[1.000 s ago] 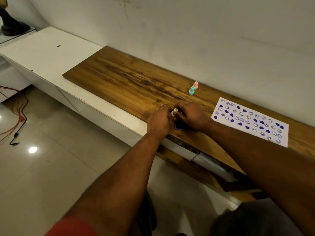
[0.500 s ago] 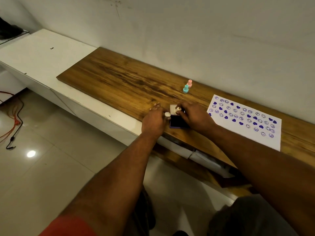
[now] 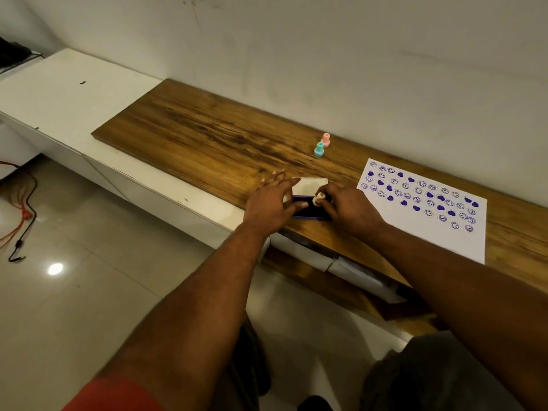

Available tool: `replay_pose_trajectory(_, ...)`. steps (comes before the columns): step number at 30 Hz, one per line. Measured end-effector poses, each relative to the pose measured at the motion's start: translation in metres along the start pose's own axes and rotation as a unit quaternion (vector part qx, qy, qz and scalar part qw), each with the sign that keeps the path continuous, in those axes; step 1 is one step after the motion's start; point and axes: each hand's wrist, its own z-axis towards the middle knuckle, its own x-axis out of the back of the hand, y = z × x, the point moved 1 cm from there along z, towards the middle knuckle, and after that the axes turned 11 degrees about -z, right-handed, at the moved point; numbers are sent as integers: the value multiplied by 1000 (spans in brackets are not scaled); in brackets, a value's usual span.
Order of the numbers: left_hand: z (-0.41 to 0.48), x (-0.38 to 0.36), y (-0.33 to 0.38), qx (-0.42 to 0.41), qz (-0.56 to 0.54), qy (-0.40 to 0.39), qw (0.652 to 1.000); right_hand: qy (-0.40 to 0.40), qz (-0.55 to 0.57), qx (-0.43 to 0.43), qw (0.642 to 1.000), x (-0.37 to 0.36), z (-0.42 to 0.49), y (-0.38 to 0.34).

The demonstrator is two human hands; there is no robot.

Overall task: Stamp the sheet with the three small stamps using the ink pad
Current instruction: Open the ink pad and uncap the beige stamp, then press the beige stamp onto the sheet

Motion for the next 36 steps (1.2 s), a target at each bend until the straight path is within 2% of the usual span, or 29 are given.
replay_pose_trajectory(3,-2,-9,2,-19,32,-35,999,2,-5,1,1000,2,-2,-3)
replay_pose_trajectory(8,-1,-11,3,-22,59,-35,997,12,-22,18,1000,17,2,-11)
replay_pose_trajectory(10,-1,-10,4,-29,64,-36,997,78,-9,31,996,36,9,-19)
replay_pose_trajectory(13,-1,-11,4,-29,69,-36,997,217,18,29,976,64,19,-33)
replay_pose_trajectory(14,-1,-10,4,-28,71,-36,996,230,22,17,973,62,18,-36)
replay_pose_trajectory(15,-1,-11,4,-27,74,-35,996,208,16,3,978,53,16,-37)
replay_pose_trajectory(18,-1,-11,5,-21,76,-32,996,6,-64,-50,997,1,-4,-38)
replay_pose_trajectory(19,-1,-11,5,-18,78,-34,996,-19,-81,-60,995,-9,-7,-36)
replay_pose_trajectory(25,-2,-11,6,-4,78,-43,996,-24,-114,-48,992,-7,2,-34)
replay_pose_trajectory(36,-4,-11,12,4,84,-51,995,15,-41,-75,996,-18,-8,-30)
